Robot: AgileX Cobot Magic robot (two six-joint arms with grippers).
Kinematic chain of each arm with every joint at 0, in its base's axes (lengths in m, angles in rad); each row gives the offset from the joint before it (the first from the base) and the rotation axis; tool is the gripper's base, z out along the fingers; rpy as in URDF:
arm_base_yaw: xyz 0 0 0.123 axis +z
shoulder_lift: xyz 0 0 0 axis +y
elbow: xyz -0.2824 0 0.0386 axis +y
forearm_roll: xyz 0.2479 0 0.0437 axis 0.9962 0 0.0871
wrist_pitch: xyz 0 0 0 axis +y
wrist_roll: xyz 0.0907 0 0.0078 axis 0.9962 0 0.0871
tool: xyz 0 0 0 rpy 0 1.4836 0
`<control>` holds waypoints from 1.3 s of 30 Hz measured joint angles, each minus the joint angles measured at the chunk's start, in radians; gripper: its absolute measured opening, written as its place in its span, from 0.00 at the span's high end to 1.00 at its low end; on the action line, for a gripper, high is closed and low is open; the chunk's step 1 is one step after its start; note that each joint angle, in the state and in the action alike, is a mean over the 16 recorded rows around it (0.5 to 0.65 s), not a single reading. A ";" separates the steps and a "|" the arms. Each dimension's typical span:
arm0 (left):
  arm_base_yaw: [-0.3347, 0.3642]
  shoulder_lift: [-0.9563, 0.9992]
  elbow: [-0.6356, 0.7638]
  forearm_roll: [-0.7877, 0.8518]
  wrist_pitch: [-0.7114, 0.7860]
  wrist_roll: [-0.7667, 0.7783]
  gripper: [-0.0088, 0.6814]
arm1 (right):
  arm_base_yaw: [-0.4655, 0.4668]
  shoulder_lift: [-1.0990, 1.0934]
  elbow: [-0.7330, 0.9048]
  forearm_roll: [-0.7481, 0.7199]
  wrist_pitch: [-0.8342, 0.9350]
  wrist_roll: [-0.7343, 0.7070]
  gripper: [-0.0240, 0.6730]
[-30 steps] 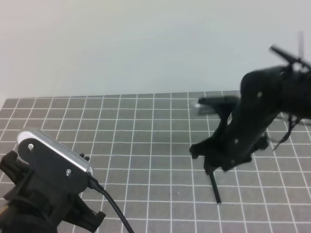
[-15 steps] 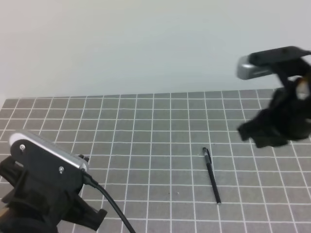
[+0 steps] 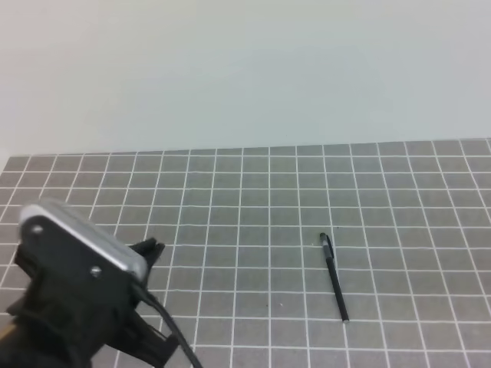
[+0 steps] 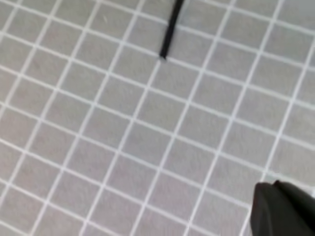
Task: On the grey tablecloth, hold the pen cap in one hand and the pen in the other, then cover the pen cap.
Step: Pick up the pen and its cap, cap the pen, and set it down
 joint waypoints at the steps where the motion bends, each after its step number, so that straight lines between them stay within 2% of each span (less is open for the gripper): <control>1: 0.015 -0.011 0.000 0.003 0.019 -0.003 0.99 | 0.000 -0.040 0.037 0.001 -0.008 0.000 0.96; 6: 0.122 -0.082 0.001 0.003 0.135 -0.015 0.99 | 0.000 -0.236 0.198 0.002 -0.044 0.002 0.96; 11: 0.283 -0.166 0.001 -0.049 0.245 -0.014 0.99 | 0.000 -0.399 0.306 0.000 -0.077 0.002 0.96; 18: 0.539 -0.286 0.001 -0.152 0.354 -0.009 0.99 | 0.000 -0.530 0.376 -0.003 -0.106 0.002 0.96; 23: 0.683 -0.347 0.001 -0.208 0.374 -0.010 0.99 | 0.000 -0.561 0.390 -0.005 -0.114 0.002 0.96; 29: 0.772 -0.385 0.001 -0.223 0.380 -0.010 0.99 | 0.000 -0.565 0.391 -0.006 -0.115 0.002 0.96; 35: 0.810 -0.391 0.005 -0.217 0.391 -0.018 0.99 | -0.017 -0.592 0.392 -0.025 -0.125 -0.005 0.96; 39: 0.833 -0.393 0.023 -0.133 0.424 -0.094 0.99 | -0.065 -0.620 0.393 -0.041 -0.155 -0.013 0.96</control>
